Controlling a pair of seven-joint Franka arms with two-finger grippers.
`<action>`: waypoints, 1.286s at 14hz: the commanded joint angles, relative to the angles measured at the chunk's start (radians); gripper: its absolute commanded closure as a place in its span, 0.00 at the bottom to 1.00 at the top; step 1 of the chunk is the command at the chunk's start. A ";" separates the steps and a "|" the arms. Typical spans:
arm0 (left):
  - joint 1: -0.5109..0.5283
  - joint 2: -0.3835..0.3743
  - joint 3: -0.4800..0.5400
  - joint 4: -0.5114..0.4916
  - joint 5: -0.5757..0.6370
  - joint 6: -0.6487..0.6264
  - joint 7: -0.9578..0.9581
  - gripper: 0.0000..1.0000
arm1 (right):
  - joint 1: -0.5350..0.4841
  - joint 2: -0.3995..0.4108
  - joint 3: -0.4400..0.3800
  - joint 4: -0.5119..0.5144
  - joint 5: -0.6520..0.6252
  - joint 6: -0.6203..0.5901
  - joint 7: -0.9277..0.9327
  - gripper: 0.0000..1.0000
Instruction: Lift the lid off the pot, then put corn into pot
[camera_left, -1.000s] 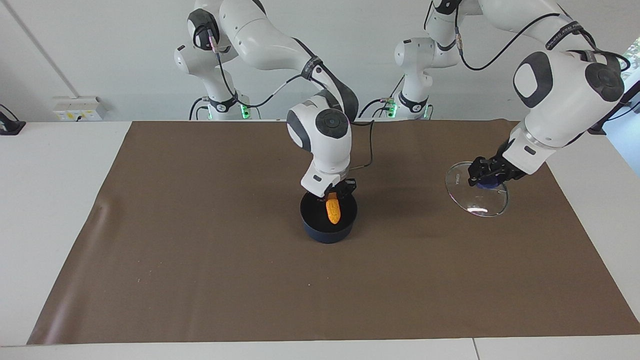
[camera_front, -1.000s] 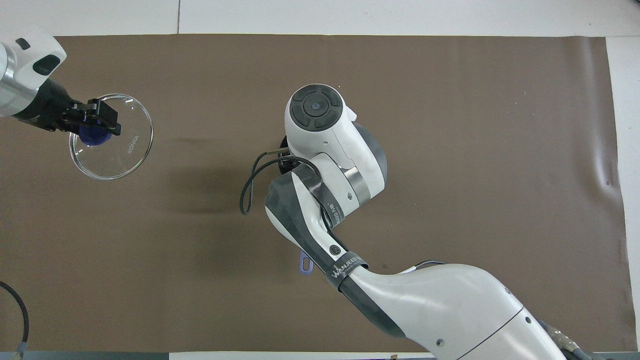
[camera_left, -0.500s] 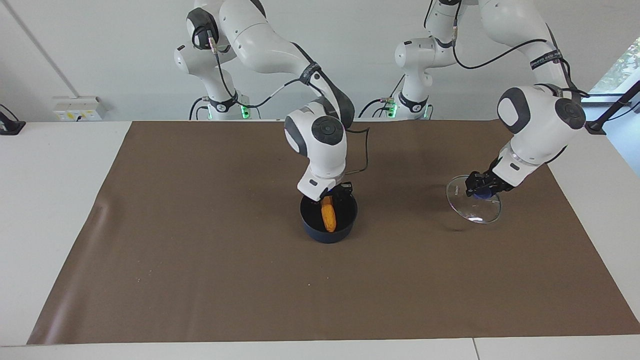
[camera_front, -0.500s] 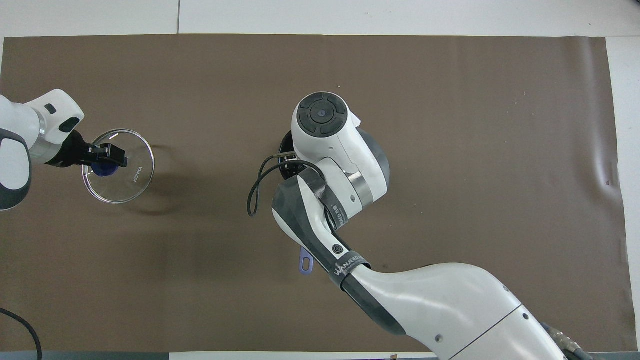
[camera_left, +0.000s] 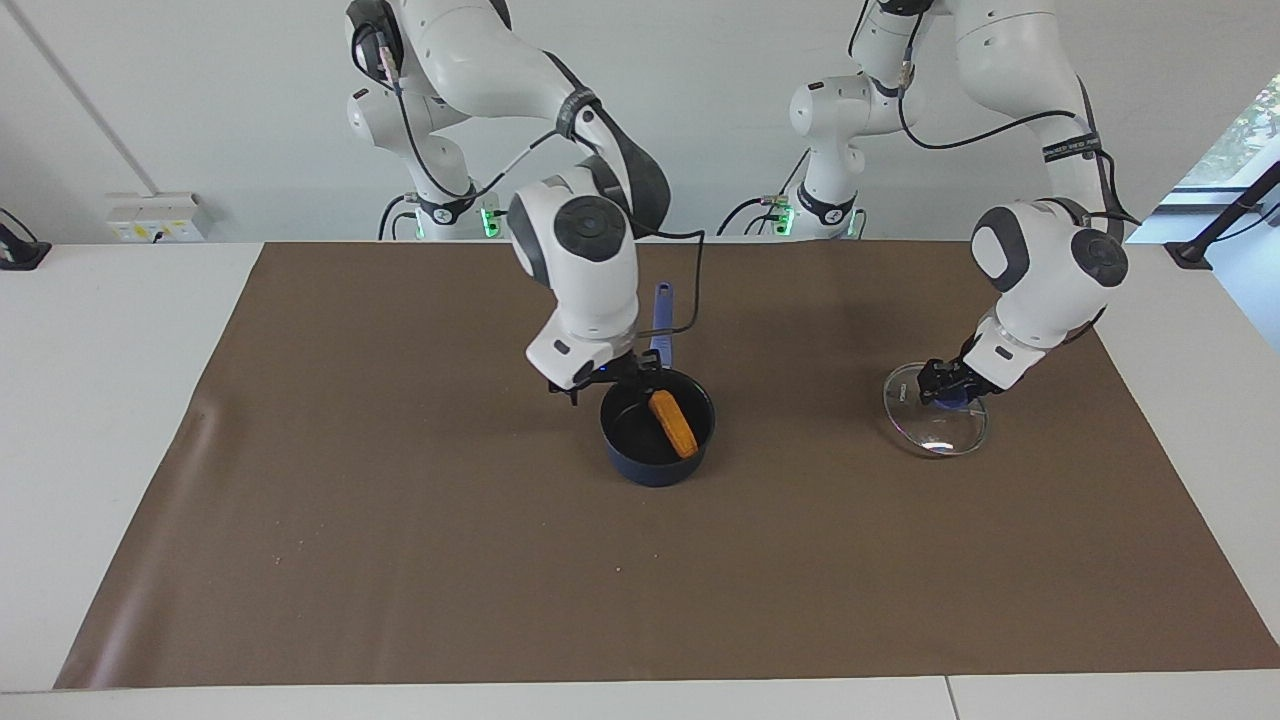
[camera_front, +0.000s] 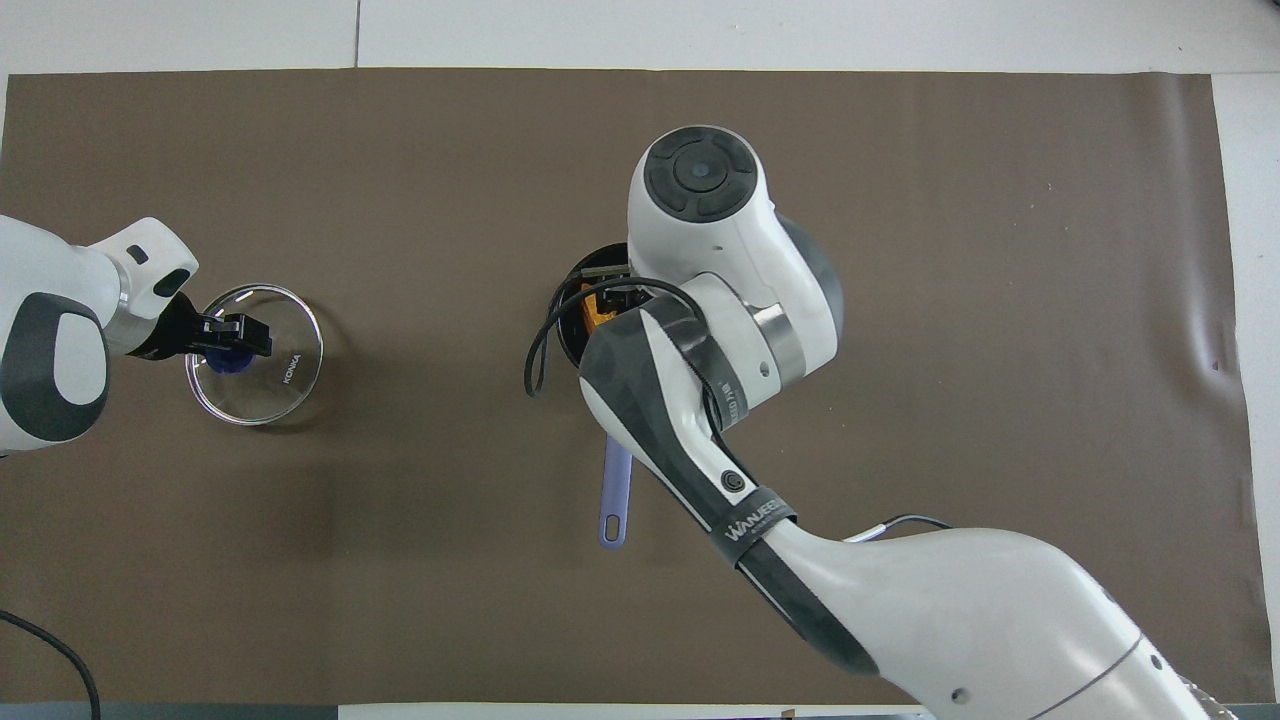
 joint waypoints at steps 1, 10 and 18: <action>0.011 0.005 -0.008 -0.011 0.022 0.039 0.014 1.00 | -0.152 -0.127 0.017 -0.050 -0.007 -0.134 -0.116 0.00; 0.001 -0.004 -0.010 0.027 0.022 0.020 0.007 0.00 | -0.350 -0.408 0.037 -0.231 -0.103 -0.189 -0.351 0.00; -0.050 -0.126 -0.017 0.299 0.025 -0.389 -0.120 0.00 | -0.354 -0.388 -0.010 -0.228 -0.105 -0.183 -0.357 0.00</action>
